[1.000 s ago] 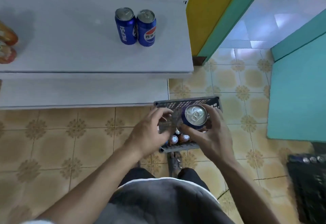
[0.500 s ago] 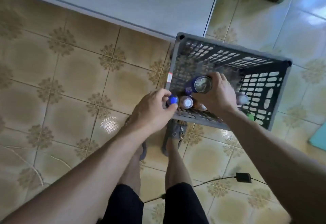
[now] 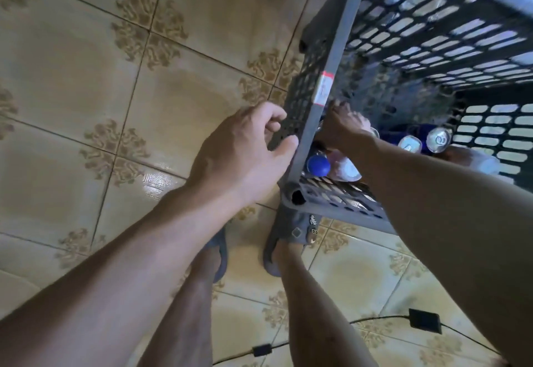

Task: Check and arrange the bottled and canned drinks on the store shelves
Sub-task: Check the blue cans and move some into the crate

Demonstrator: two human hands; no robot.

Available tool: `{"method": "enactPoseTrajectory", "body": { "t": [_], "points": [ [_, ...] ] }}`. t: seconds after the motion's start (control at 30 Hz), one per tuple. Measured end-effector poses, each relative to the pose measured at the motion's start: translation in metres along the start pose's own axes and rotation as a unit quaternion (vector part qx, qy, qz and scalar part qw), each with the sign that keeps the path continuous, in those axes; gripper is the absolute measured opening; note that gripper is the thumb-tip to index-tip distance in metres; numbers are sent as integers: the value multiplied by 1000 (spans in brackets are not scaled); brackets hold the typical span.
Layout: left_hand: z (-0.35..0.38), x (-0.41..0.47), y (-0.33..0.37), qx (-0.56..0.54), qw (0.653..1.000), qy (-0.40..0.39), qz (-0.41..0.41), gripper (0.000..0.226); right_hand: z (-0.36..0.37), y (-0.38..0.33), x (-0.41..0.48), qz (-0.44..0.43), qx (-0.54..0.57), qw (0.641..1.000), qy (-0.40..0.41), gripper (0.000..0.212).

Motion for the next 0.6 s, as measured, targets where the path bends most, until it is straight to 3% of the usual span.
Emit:
{"method": "enactPoseTrajectory", "body": {
  "t": [0.3,0.43,0.53,0.6],
  "points": [
    [-35,-55,-12,25,999,-24,-13,39,-54,-2,-62,33,17,999,-1,27],
    [-80,-110,26,45,999,-23,9,39,-106,-28,-142,54,53,997,7,29],
    [-128,-169,61,73,996,-24,43,40,-161,-56,-215,42,64,997,32,13],
    [-166,-210,82,116,990,-26,72,42,-206,-76,-266,30,91,993,71,22]
  ]
}}
Point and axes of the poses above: each hand's wrist, its own x-axis towards the middle knuckle, its own z-axis out of the palm, y = z × x, the point moved 2 cm from there along x, towards the middle knuckle, and after that the axes turned 15 degrees about -z, right-handed, at the moved point
